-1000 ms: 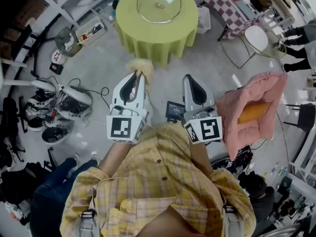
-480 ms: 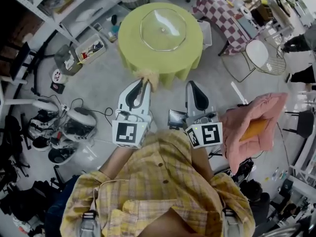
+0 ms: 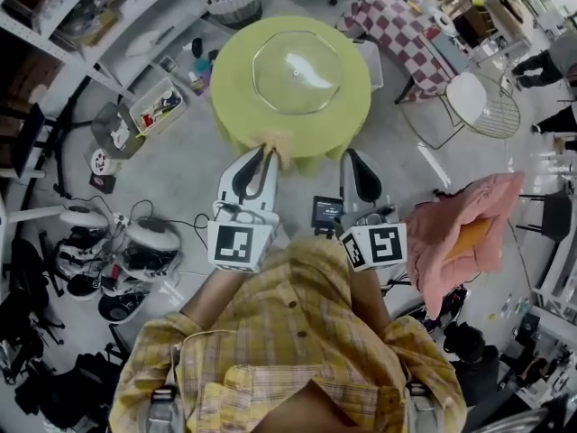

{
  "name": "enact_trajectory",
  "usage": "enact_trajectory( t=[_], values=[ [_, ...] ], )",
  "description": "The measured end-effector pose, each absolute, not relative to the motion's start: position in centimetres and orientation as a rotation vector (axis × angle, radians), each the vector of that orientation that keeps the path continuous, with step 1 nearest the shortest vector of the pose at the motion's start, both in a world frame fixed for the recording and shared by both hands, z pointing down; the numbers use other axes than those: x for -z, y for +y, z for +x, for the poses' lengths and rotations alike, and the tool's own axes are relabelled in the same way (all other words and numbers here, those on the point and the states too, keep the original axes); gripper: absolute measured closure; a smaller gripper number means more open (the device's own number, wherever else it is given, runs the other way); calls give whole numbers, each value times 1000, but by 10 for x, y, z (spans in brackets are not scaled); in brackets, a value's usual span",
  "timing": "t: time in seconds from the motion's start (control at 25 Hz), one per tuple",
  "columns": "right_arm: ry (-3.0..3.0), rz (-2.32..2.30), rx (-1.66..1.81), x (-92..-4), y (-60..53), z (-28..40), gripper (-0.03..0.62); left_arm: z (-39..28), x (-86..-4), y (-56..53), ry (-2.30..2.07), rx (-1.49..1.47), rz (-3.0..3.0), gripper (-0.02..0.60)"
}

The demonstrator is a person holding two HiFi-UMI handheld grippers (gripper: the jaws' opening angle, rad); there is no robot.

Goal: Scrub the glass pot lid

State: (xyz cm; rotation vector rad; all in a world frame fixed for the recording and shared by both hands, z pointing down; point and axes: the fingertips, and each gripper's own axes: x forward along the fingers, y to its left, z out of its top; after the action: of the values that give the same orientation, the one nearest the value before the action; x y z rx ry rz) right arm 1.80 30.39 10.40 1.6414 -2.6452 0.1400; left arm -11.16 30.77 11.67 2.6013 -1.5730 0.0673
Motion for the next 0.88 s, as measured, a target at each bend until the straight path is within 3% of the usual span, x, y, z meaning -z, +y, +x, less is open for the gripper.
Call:
enact_trajectory(
  t=[0.88],
  values=[
    [-2679,1496,-169,-141,147,55,597,-75,-149,153,-1659,-123,2497,540]
  ],
)
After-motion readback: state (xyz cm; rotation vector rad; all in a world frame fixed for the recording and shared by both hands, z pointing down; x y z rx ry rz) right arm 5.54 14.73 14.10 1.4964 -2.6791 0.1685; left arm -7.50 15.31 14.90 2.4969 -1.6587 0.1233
